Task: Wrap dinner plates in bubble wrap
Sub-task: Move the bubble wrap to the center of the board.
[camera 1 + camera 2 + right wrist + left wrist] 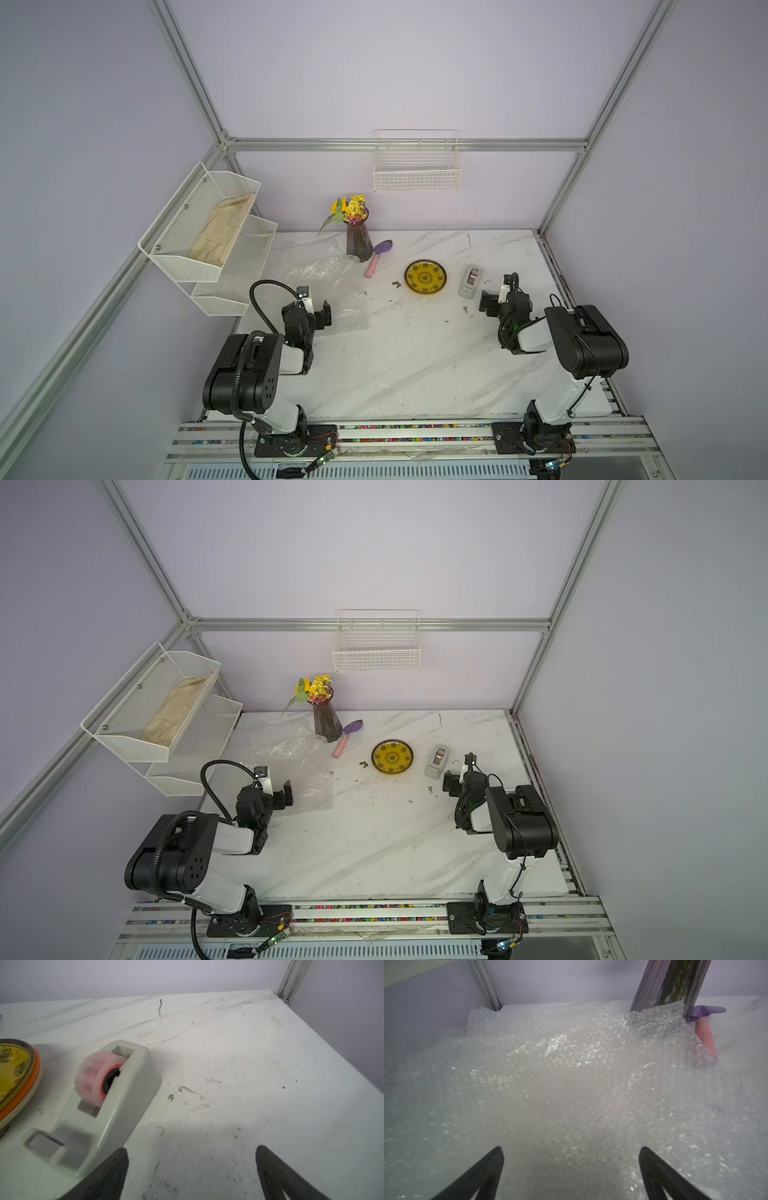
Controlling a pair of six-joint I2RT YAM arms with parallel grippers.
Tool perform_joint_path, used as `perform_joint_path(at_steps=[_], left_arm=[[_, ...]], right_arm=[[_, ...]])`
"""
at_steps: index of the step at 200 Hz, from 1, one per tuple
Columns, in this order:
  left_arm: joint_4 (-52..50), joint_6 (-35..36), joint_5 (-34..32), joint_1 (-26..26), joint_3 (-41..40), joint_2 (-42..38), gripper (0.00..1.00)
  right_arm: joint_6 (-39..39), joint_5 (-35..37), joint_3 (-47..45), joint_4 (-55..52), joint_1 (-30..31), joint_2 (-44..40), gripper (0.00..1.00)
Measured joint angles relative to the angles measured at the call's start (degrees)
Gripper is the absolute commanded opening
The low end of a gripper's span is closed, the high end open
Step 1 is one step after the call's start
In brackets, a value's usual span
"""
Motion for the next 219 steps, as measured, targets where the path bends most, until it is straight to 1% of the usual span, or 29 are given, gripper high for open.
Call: perform_joint_path(at_steps=[80, 117, 208, 219], left_arm=[[-0.07, -0.04, -0.02, 0.00, 0.17, 0.09, 1.00], [-0.61, -0.09, -0.76, 0.00, 1.51, 0.24, 1.00], [-1.09, -0.07, -1.51, -0.02, 1.55, 0.24, 1.00], [-1.68, -0.07, -2.25, -0.11, 1.57, -0.13, 1.00]], right_arm=[[-0.02, 0.00, 0.00, 0.02, 0.00, 0.00, 0.97], [-0.02, 0.00, 0.00, 0.02, 0.00, 0.00, 0.97], [0.00, 0.13, 0.00, 0.00, 0.00, -0.02, 0.97], [0.00, 0.26, 0.17, -1.33, 0.00, -0.79, 0.97]])
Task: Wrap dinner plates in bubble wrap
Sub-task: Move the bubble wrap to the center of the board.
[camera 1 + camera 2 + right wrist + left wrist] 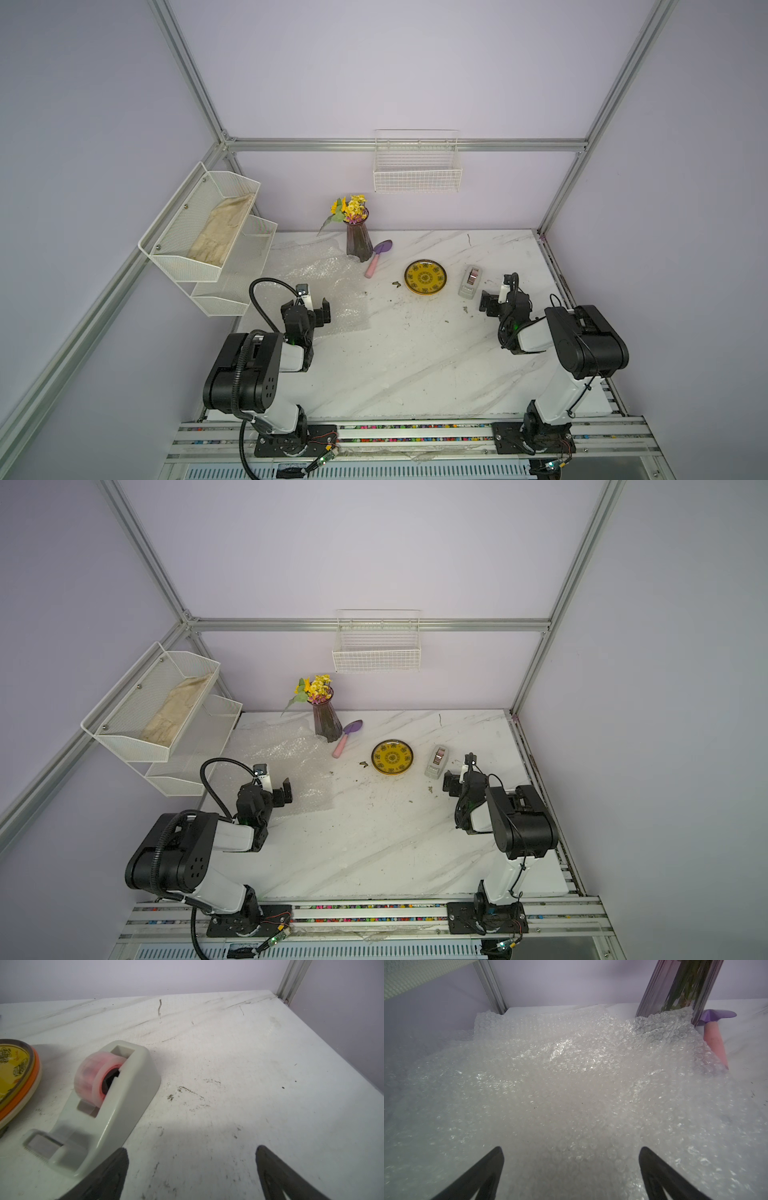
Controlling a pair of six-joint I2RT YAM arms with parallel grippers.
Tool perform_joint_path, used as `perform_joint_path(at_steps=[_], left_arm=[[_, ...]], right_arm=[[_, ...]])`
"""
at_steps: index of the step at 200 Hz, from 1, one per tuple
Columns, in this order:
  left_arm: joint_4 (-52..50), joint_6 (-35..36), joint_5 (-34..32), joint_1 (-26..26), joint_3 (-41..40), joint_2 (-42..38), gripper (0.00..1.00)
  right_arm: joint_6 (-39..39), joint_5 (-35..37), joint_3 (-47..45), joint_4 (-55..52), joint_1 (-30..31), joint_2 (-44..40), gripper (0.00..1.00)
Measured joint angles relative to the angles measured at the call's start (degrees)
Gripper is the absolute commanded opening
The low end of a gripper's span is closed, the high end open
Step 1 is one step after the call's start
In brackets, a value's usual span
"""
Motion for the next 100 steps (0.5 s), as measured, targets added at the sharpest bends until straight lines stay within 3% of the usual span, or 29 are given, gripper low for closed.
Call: perform_joint_path(at_steps=[29, 56, 100], left_arm=[[-9.53, 0.02, -3.02, -1.07, 2.58, -5.49, 1.00], [-25.07, -3.17, -4.31, -2.40, 12.31, -11.10, 0.98], [-46.86, -12.11, -3.76, -8.85, 28.89, -8.83, 0.91]], right_arm=[[0.00, 0.61, 3.58, -9.44, 0.42, -6.56, 0.97], [2.23, 0.72, 11.23, -20.79, 1.68, -13.22, 0.94], [12.76, -3.89, 21.62, -38.84, 6.97, -16.13, 0.84]])
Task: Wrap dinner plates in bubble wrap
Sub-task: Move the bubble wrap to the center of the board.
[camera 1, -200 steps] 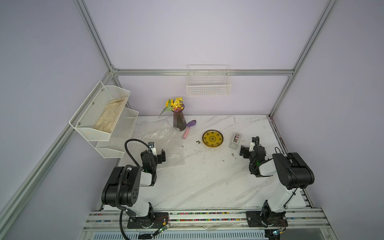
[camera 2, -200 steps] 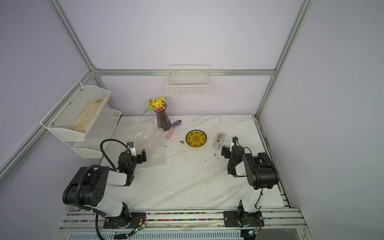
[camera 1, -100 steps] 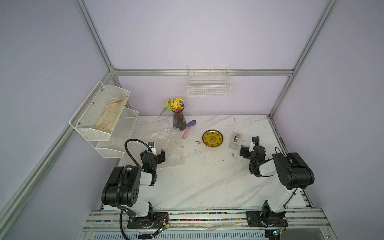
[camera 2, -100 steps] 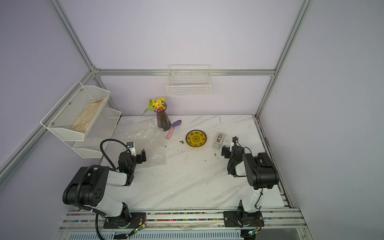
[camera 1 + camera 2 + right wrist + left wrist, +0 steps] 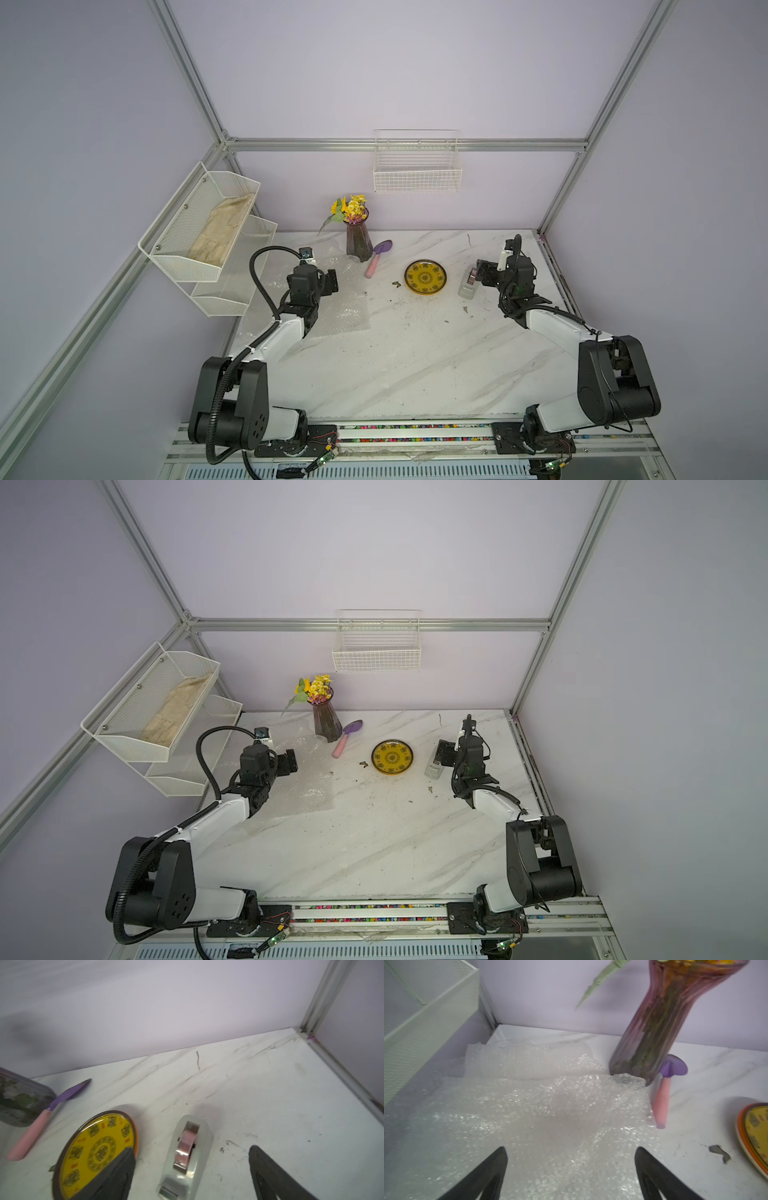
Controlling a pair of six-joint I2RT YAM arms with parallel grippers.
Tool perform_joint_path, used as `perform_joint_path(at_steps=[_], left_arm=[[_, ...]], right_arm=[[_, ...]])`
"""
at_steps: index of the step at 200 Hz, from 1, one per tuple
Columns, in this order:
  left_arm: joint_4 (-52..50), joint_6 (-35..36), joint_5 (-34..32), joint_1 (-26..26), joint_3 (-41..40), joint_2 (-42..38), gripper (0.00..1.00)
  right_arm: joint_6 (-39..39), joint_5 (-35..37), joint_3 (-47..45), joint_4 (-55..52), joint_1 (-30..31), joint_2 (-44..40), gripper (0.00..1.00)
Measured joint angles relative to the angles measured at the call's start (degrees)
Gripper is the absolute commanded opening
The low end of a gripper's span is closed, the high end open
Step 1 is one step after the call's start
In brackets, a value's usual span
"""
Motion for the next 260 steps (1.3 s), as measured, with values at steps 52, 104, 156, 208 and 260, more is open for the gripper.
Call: perform_joint_path(at_steps=[52, 104, 156, 208, 260], left_arm=[[-19.91, -7.32, 3.65, -6.99, 9.64, 13.20, 0.90], [-29.73, -11.28, 5.18, -5.53, 9.64, 9.64, 0.91], [-32.17, -12.68, 8.39, -2.05, 9.05, 0.96, 0.92], [-32.72, -13.57, 11.19, -1.42, 6.80, -1.51, 0.92], [-32.96, -13.79, 12.09, -1.42, 6.43, -1.55, 0.92]], right_arm=[[12.17, -11.41, 5.79, -7.58, 11.58, 8.98, 0.71], [22.56, -18.86, 19.02, -5.18, 26.38, 29.90, 0.57], [29.09, -22.69, 30.42, 0.96, 31.21, 42.21, 0.42], [32.44, -23.63, 33.66, 4.46, 32.74, 46.16, 0.25], [34.29, -23.96, 34.10, 5.09, 33.83, 46.93, 0.09]])
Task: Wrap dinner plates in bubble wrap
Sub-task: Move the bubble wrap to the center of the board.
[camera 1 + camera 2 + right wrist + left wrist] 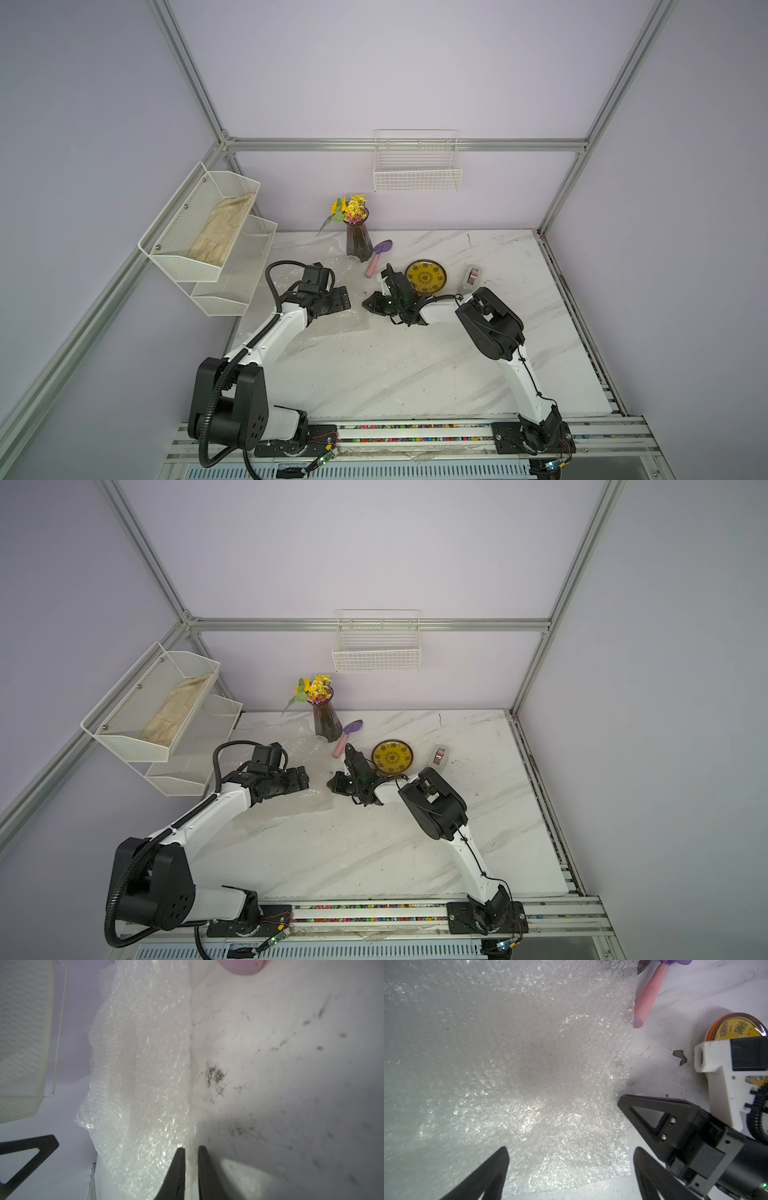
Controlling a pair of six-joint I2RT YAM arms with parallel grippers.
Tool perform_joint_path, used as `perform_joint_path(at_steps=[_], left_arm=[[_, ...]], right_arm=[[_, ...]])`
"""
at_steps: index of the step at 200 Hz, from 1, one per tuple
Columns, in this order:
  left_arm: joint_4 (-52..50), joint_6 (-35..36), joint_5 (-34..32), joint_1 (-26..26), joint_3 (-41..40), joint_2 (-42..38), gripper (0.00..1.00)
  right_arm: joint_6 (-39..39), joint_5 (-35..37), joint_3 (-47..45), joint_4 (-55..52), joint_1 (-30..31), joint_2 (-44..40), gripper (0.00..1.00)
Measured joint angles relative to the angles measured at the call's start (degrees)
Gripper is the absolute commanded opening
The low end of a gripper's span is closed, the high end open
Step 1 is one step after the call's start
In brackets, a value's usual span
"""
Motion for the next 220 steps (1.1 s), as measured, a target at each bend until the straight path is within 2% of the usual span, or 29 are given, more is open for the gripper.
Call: perform_joint_path(at_steps=[26, 67, 105, 134, 180, 220], left_arm=[[-0.02, -0.15, 0.04, 0.00, -0.63, -0.50, 0.92], [-0.98, -0.17, -0.57, 0.33, -0.74, -2.95, 0.92], [-1.46, -0.11, -2.43, 0.98, -0.74, -7.76, 0.92], [-2.40, 0.42, -2.40, 1.07, -0.59, -8.57, 0.92], [-5.70, 2.80, 5.66, 0.92, 0.17, -3.15, 0.91], [-7.61, 2.80, 9.33, -1.75, 0.17, -0.92, 0.91]], right_arm=[[0.13, 0.57, 0.02, -0.79, 0.20, -0.07, 0.00], [-0.52, 2.12, 0.00, -5.99, 0.74, -3.37, 0.00], [-0.68, 2.54, -0.81, -10.95, 1.05, -12.59, 0.00], [-0.87, 3.21, -2.71, -15.58, 1.05, -21.35, 0.00], [-2.12, 5.16, -14.43, -27.85, 0.22, -37.22, 0.00], [-4.59, 4.87, -27.43, -41.77, -4.28, -50.31, 0.00]])
